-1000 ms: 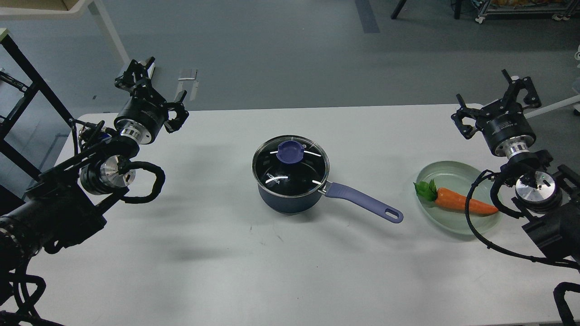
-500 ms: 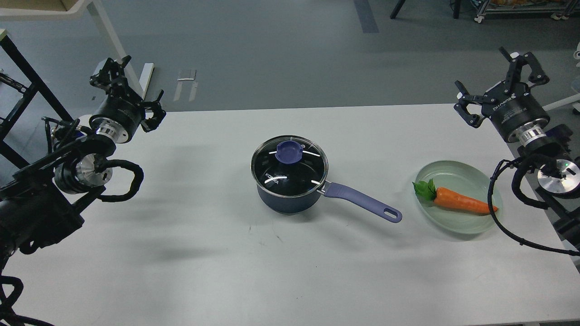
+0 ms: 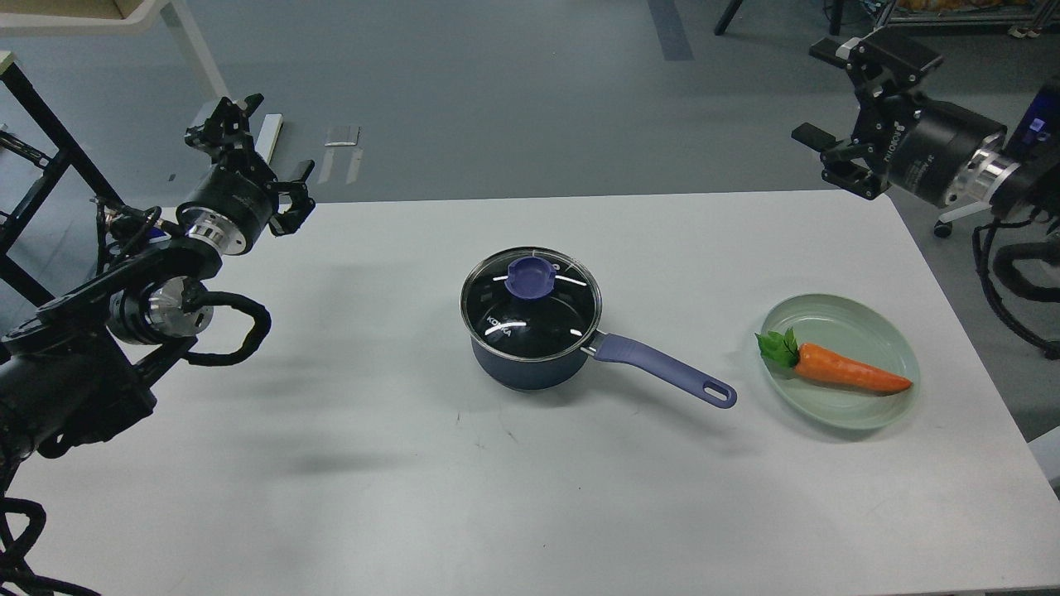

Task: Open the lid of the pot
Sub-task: 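Reach the right gripper down and grasp the purple saucepan handle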

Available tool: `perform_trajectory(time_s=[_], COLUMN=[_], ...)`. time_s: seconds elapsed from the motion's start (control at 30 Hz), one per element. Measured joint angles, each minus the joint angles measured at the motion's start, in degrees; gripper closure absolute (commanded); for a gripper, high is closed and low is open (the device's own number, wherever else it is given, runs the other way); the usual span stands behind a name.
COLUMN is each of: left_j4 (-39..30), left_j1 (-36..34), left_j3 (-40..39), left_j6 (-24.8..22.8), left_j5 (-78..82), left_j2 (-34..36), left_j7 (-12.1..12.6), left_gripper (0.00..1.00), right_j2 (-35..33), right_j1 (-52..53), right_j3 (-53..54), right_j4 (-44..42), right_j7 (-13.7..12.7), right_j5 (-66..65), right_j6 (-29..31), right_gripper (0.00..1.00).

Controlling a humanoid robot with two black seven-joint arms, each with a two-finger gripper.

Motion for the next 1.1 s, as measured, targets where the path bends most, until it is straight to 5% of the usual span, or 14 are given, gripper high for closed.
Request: perform_trajectory(time_s=[0.67,1.1], left_j4=[-0.11,-0.14], left_j1=[-1.27,-1.29], left_j3=[0.14,-0.33], left_j6=[0.45,0.20], left_j5=[5.29,5.07], left_j2=[-0.13,0.58], left_j7=[-0.03,-0.49], left_gripper=[0.01,0.01], right_j2=[7.51,18.43], right_j1=[23.67,24.77], right_j3=[-36.51,-46.16], right_j4=[15.95,11.14], right_j7=[0.13,0.55], right_j5=[-47.94,-58.77], right_j6=[-1.60,-6.41], right_gripper=[0.00,0.15])
